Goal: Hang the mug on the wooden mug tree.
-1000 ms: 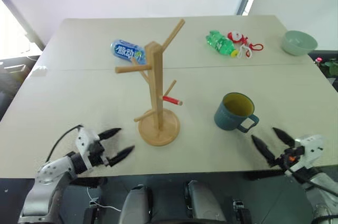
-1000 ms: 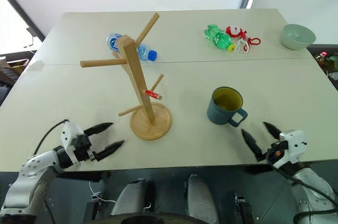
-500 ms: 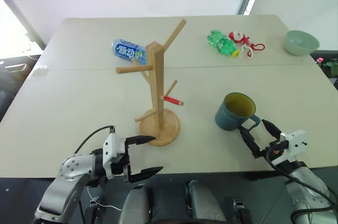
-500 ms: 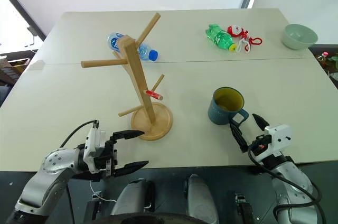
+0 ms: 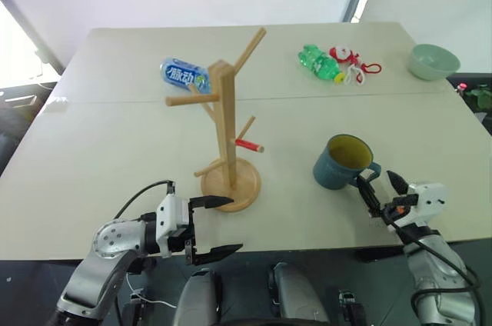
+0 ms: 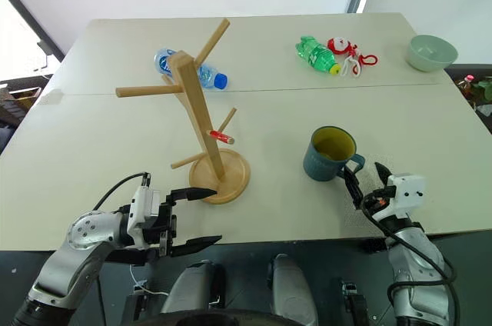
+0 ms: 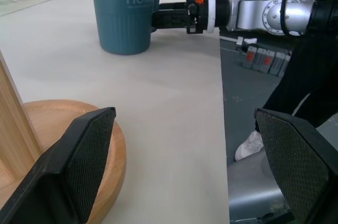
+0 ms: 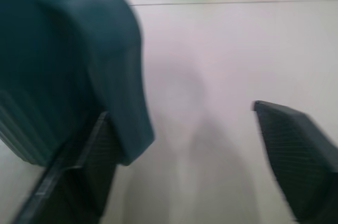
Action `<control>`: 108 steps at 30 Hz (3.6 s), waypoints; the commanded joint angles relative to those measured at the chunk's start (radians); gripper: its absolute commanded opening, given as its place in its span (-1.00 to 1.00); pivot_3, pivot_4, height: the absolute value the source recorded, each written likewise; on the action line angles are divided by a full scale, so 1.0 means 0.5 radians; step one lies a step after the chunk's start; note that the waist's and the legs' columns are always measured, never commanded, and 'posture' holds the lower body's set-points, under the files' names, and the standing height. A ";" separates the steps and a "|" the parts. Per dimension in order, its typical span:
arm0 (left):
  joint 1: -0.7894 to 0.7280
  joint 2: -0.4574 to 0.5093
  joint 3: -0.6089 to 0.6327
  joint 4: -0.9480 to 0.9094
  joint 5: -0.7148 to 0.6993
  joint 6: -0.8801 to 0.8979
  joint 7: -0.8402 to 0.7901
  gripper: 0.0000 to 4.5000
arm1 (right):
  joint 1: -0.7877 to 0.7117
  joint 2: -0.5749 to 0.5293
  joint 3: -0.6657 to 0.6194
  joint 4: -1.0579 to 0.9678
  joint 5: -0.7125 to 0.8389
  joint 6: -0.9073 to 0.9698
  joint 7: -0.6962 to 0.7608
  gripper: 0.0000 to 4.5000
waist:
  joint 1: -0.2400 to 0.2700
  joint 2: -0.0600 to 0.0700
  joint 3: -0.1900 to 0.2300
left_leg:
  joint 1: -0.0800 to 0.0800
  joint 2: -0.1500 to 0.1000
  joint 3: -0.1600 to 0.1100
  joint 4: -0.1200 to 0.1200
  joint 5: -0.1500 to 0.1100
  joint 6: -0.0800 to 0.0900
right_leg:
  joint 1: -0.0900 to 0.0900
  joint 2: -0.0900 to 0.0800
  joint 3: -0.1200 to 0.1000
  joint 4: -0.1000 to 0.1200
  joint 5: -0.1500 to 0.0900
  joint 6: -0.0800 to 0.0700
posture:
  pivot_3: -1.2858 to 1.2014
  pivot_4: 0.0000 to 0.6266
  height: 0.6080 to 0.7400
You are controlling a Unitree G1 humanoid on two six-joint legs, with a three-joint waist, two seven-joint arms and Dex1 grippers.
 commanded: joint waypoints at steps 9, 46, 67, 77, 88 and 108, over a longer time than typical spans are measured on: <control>-0.004 0.024 0.036 -0.105 -0.038 -0.005 0.057 1.00 | 0.017 -0.055 0.040 -0.171 -0.042 -0.070 0.084 -0.98 | 0.000 0.000 0.000 | 0.002 0.002 0.000 0.001 0.000 0.000 | 0.001 0.007 0.003 0.002 0.000 0.000 | 0.03 -0.52 1.00; -0.205 0.385 0.718 0.367 -0.438 0.209 -0.259 1.00 | -0.984 -0.697 0.875 -1.430 -0.336 0.902 0.340 -0.98 | -0.002 -0.010 0.002 | 0.001 0.003 0.001 0.005 0.000 0.000 | -0.001 0.010 0.002 0.006 0.000 -0.001 | 0.03 -0.52 1.00; -0.260 0.420 0.828 0.130 -0.672 0.495 -0.201 1.00 | -1.275 -0.545 1.182 -1.242 -0.608 1.091 0.291 -0.98 | -0.001 -0.011 0.001 | 0.001 0.003 0.000 0.006 0.000 0.000 | -0.002 0.009 0.002 0.007 0.001 -0.001 | 0.03 -0.52 1.00; -0.285 0.416 0.801 0.110 -0.654 0.528 -0.171 1.00 | -1.351 -0.528 1.145 -1.293 -0.604 1.109 0.330 0.50 | -0.003 -0.011 0.001 | 0.001 0.003 0.000 0.006 0.000 0.000 | -0.002 0.010 0.002 0.007 0.001 -0.001 | 0.03 -0.52 1.00; -0.322 0.315 0.847 0.258 -0.663 0.591 0.041 1.00 | -1.113 -0.621 0.351 -1.504 0.184 1.350 0.550 0.50 | 0.001 -0.012 0.001 | 0.001 0.003 0.000 0.006 0.000 0.000 | 0.000 0.009 0.002 0.007 0.001 0.000 | 0.03 -0.52 1.00; -0.398 -0.256 1.006 0.846 0.035 0.182 1.318 1.00 | -0.517 -0.050 0.127 -0.154 -0.063 0.285 0.276 0.50 | -0.003 -0.015 -0.001 | 0.005 0.003 0.000 0.024 0.000 0.000 | 0.004 0.010 0.003 0.025 0.004 0.000 | 0.03 -0.52 1.00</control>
